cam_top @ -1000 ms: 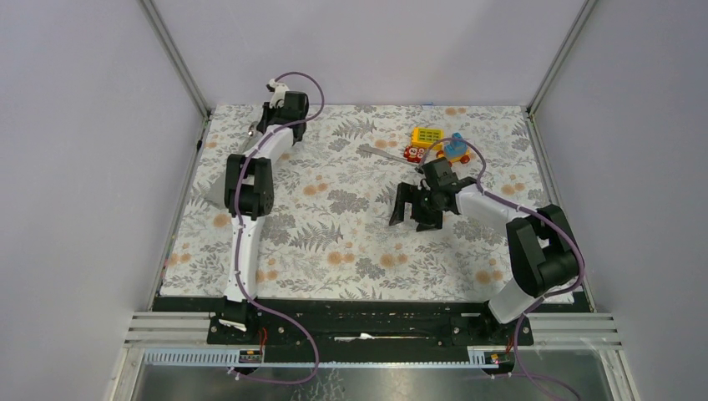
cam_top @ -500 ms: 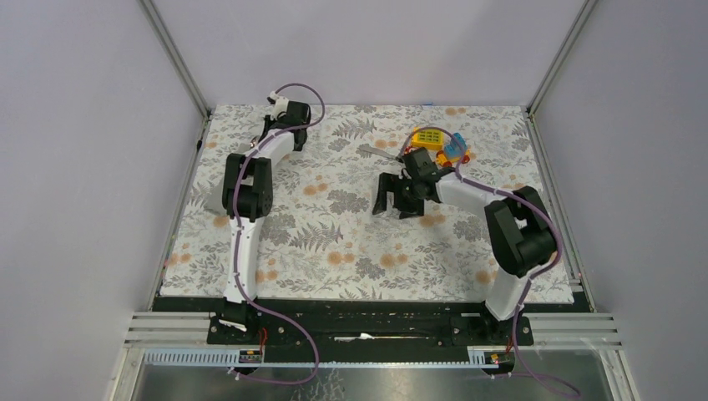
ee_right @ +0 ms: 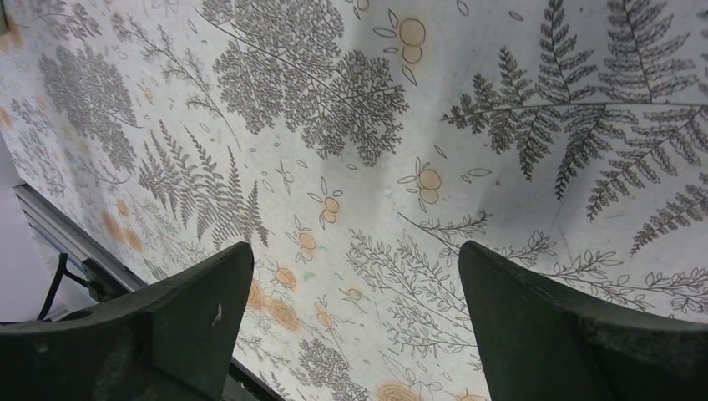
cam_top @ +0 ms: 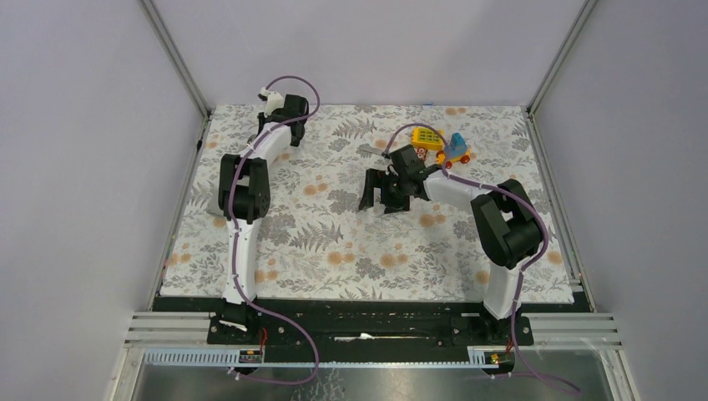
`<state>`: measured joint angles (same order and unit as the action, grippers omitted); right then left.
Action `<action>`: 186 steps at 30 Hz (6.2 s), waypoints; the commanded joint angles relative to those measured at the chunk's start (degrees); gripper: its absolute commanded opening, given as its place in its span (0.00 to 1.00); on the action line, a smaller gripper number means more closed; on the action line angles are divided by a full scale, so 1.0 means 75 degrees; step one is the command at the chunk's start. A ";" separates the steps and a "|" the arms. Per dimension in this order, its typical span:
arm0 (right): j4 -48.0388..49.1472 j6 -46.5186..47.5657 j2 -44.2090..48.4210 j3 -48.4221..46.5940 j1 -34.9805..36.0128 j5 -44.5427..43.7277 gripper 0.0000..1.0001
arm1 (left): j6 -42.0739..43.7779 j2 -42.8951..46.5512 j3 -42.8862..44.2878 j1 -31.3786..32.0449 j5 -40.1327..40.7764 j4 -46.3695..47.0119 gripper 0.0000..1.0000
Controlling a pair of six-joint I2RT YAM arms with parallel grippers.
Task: Fold the napkin into a case and place the utensils inside
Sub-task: Insert the spoon into the folded napkin, then move the knife to the center of the board, then rotate the knife at the center of the board.
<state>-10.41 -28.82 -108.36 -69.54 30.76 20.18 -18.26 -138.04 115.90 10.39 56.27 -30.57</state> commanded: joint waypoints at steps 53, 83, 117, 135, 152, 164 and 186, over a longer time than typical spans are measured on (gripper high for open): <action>-0.0123 0.0287 0.0140 0.0315 0.0063 0.0052 1.00 | -0.1441 -0.0245 -0.0298 -0.0343 0.1321 -0.1766 0.00; -0.1175 0.1333 0.1357 0.0096 0.0043 -0.2136 1.00 | -0.1218 0.2259 -0.0980 -0.0410 -0.1397 -0.1448 0.45; -0.3077 0.5337 -0.4326 -0.7041 -0.1230 -0.1345 0.93 | -0.1589 1.0137 -0.8850 -0.0232 -1.3616 0.0310 0.73; -0.1458 0.1398 -0.2000 -0.2353 -0.0560 -0.1167 0.32 | -0.3222 0.9869 -0.9389 -0.0234 -1.2116 0.0832 0.71; -0.0096 -0.0164 0.0299 0.0107 0.1167 -0.1706 0.74 | -0.6398 0.8898 -1.1029 0.1764 -1.0734 0.3029 0.75; -0.0084 0.1955 0.1346 0.0625 -0.0002 -0.0468 0.98 | -0.8541 0.8758 -1.2091 0.3213 -1.0709 0.4958 0.81; 0.1249 0.0076 0.0757 0.2020 -0.0276 0.0685 0.54 | -0.8011 0.5440 -1.1086 0.2588 -0.9719 0.5987 0.61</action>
<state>-3.95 -23.77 -106.59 -59.77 28.38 26.59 -82.72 -93.49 31.66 32.77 -21.74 18.24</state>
